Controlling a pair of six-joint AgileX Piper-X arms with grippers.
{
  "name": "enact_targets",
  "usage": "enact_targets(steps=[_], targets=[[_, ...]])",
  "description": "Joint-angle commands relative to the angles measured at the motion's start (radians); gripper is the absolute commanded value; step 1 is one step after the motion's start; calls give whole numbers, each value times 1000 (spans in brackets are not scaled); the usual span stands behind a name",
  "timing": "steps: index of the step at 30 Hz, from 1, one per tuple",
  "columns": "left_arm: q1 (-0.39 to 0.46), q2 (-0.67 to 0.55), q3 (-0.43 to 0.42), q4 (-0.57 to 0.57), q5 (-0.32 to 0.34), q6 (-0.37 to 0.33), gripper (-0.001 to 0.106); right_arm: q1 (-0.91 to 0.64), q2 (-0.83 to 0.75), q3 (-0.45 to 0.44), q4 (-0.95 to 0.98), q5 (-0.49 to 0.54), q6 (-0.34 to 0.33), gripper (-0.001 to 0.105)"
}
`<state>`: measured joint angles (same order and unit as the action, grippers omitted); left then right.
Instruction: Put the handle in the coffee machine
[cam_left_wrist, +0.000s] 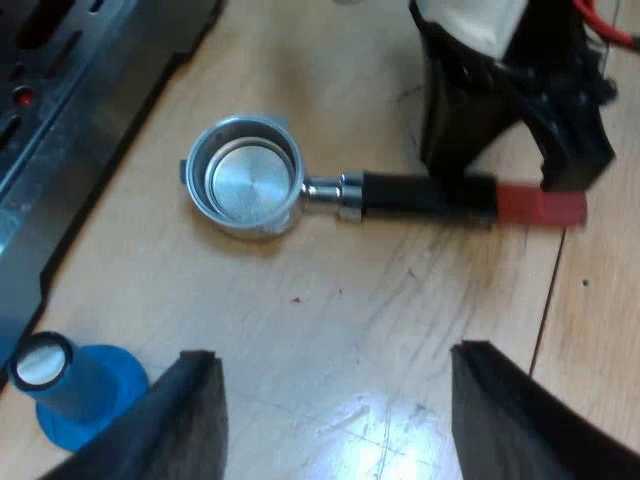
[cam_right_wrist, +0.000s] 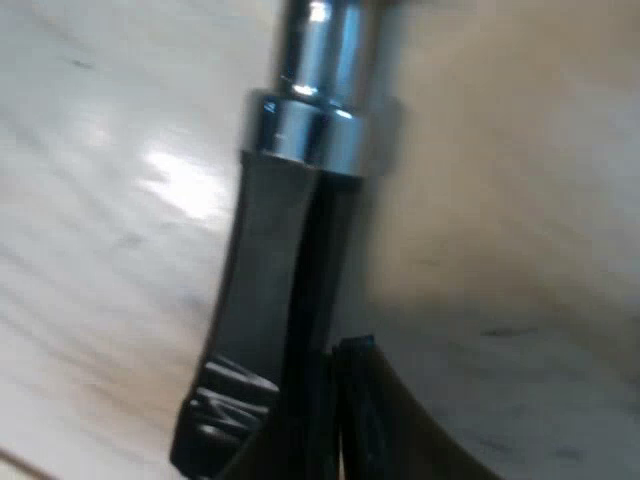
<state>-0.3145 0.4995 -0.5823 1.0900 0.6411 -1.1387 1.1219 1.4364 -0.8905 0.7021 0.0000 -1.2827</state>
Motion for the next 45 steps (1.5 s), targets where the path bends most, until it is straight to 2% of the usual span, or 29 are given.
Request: enact_targets(steps=[1, 4, 9, 16, 25, 34, 43, 45], targets=[[-5, 3, -2, -13, -9, -17, 53, 1, 6, -1, -90, -47, 70, 0], [-5, 3, -2, -13, -9, -26, 53, 1, 19, -1, -151, -67, 99, 0], [-5, 3, -2, -11, -9, -53, 53, 1, 102, -1, -336, -161, 160, 0], [-5, 3, -2, -11, -9, -55, 53, 1, 112, -10, -395, -169, 160, 0], [-5, 3, -2, -11, -9, -55, 53, 1, 78, -81, -392, -169, 136, 0], [-5, 3, -2, -11, -9, -58, 53, 1, -48, -82, -292, -84, 136, 0], [-5, 3, -2, -11, -9, -62, 53, 1, -184, -82, -59, -9, 136, 0], [-5, 3, -2, -11, -9, -67, 53, 1, -216, -82, 7, 34, 136, 0]])
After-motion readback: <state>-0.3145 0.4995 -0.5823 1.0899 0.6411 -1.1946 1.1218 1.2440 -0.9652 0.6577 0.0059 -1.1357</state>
